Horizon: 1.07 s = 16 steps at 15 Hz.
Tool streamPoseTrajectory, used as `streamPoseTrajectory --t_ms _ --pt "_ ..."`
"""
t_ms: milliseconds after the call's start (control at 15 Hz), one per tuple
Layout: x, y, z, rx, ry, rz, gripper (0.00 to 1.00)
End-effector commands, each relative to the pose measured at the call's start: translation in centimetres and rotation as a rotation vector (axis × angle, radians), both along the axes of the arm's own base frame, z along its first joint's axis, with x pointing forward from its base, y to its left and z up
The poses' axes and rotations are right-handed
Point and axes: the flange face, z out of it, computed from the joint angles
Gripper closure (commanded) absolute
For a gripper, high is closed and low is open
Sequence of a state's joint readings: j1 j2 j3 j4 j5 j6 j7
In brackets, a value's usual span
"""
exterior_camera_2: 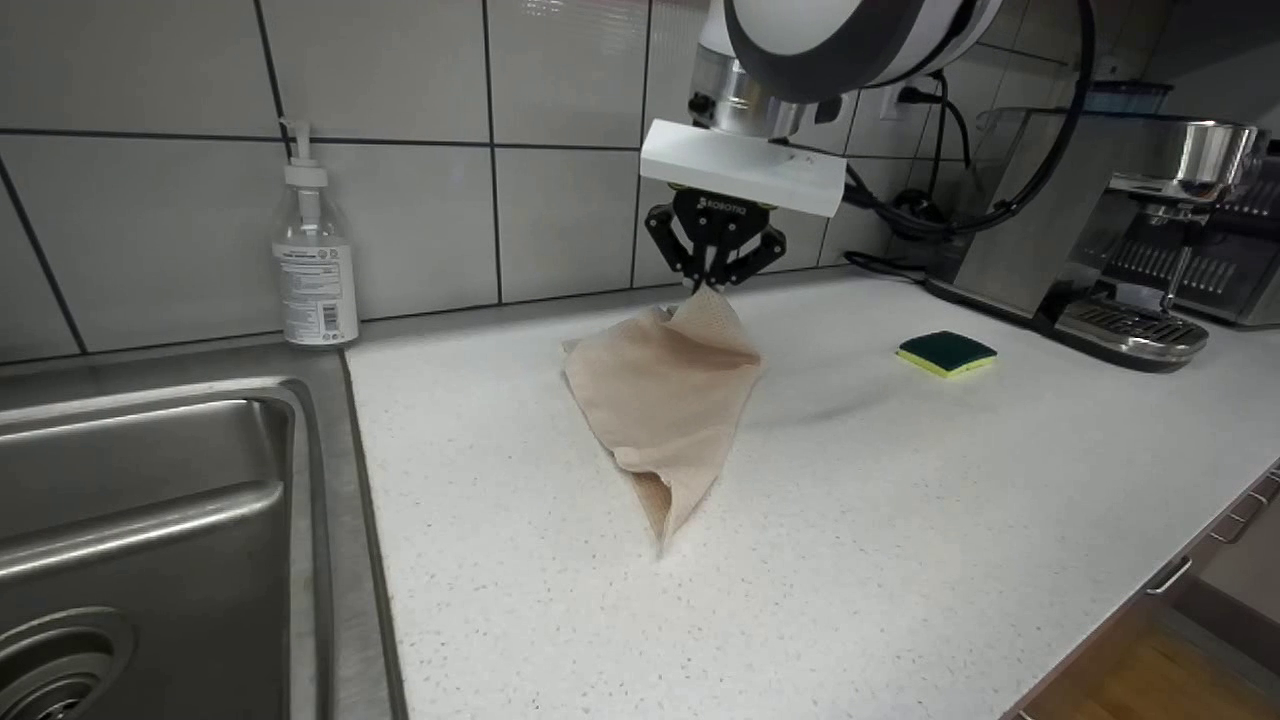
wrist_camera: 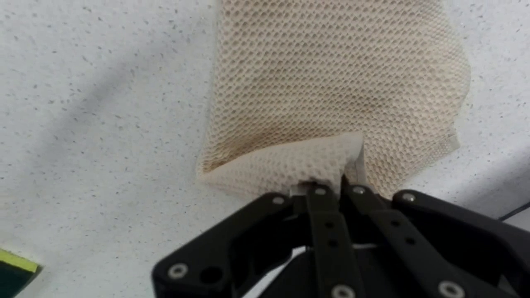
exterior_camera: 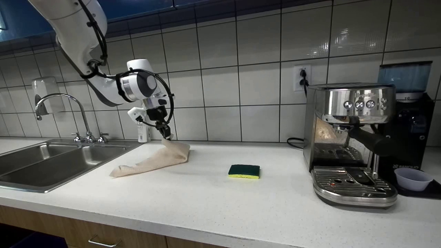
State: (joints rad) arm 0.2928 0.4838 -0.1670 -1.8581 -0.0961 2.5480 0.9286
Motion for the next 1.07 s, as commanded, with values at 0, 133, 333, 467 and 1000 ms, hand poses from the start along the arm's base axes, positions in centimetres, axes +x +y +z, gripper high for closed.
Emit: streamPoseTrajectory --t_ms 0,133,333,467,1000 --pt "-0.9 0.7 1.0 -0.033 0.009 -0.009 0.99" --pt "-1.1 1.2 1.1 -0.045 0.008 0.007 0.99" --pt "-1.4 2.1 1.1 -0.067 0.009 0.04 0.99" --pt "-1.6 2.7 1.1 -0.079 0.01 0.057 0.99" --pt "-2.6 5.6 1.4 -0.143 0.005 0.119 0.99"
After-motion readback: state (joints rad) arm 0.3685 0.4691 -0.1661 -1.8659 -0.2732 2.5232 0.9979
